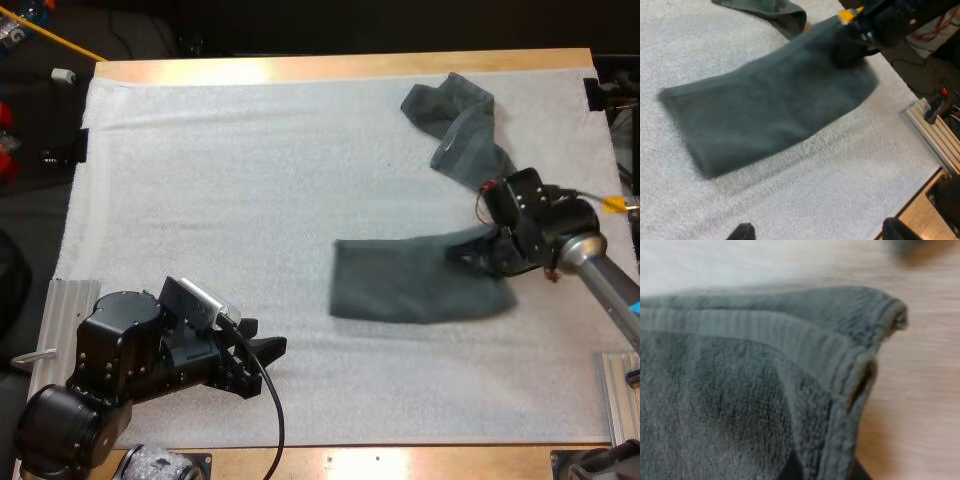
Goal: Pick towel from pile, fold and stack
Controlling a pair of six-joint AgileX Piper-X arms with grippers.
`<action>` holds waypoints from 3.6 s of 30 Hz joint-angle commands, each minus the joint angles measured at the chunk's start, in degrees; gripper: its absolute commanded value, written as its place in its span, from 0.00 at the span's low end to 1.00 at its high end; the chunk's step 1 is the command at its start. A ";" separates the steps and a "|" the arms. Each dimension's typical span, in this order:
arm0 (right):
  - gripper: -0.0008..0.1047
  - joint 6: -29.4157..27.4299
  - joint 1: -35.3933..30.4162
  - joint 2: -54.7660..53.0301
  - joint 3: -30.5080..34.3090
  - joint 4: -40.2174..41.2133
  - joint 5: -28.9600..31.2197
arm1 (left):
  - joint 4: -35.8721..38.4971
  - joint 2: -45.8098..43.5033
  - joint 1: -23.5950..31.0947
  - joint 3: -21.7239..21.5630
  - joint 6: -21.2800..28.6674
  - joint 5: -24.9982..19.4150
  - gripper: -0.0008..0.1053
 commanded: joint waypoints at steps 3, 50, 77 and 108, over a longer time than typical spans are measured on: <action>0.01 -2.89 -0.03 -0.45 -2.93 5.99 6.31 | 0.11 -0.01 -0.22 -0.31 -0.54 0.94 0.50; 0.57 29.03 14.03 15.07 -3.47 -23.81 -26.69 | 2.61 -0.01 -0.22 -0.31 -0.54 0.94 0.50; 0.62 19.79 25.20 -14.37 -3.47 -4.48 -10.83 | 2.61 -0.01 -0.22 -0.31 -0.54 0.94 0.50; 0.62 30.52 39.38 -35.50 -3.47 8.27 21.89 | -1.10 4.67 -0.22 -0.16 0.07 0.24 0.50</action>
